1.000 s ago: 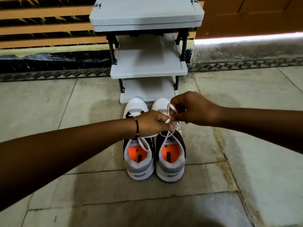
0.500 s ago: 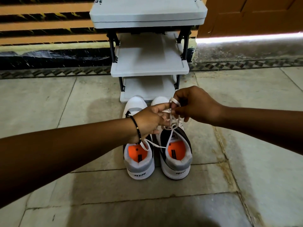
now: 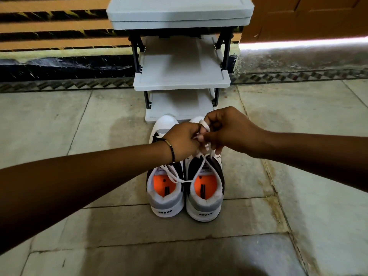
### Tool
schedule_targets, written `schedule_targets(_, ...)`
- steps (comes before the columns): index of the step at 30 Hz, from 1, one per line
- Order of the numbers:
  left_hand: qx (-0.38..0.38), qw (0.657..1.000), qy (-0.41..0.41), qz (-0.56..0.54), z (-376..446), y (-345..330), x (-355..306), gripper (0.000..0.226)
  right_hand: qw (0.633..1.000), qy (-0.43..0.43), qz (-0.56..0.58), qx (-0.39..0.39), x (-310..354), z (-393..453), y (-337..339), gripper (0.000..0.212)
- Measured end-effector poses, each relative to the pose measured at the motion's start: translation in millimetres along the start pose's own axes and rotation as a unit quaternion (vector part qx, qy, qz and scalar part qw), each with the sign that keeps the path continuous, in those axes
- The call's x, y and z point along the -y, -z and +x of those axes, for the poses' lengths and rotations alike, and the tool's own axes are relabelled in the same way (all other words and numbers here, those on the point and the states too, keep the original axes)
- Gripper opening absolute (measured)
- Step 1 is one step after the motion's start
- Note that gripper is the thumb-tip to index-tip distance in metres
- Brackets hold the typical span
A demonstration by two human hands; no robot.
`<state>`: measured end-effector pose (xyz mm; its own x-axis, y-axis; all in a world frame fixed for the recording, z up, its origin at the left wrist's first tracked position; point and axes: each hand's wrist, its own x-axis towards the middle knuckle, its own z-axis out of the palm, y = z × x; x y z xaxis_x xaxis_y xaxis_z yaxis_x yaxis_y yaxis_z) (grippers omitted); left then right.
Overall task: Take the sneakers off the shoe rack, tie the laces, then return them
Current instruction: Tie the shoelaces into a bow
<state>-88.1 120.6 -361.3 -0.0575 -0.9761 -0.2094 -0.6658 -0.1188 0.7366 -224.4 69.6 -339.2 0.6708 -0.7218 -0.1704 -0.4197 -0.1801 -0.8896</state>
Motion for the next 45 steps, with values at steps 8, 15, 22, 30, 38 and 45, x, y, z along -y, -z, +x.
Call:
schedule_targets(8, -0.101, 0.935, -0.154, 0.304, -17, 38, 24, 0.038, 0.995, -0.054, -0.038, -0.070, -14, 4, 28, 0.018)
schedule_targets(15, -0.150, 0.791, -0.246, 0.540, -29, 54, 38, 0.018, 0.993, -0.079, -0.057, -0.065, -17, -2, 34, 0.025)
schedule_targets(22, -0.097, 0.823, -0.132, 0.544, -31, 63, 58, 0.025, 0.984, -0.142, -0.104, -0.038, -37, -12, 50, 0.024)
schedule_targets(30, -0.073, 0.818, -0.088, 0.564, -33, 55, 76, 0.030, 0.961, -0.254, -0.111, -0.011, -82, -28, 37, 0.026)
schedule_targets(38, 0.070, 0.895, -0.062, 0.437, -12, -8, 44, 0.057, 0.932, 0.020, -0.356, -0.066, -38, -14, 17, 0.043)
schedule_targets(45, 0.022, 0.878, -0.104, 0.466, -7, -10, 34, 0.036, 0.945, -0.052, -0.319, 0.045, -44, -10, -11, 0.005)
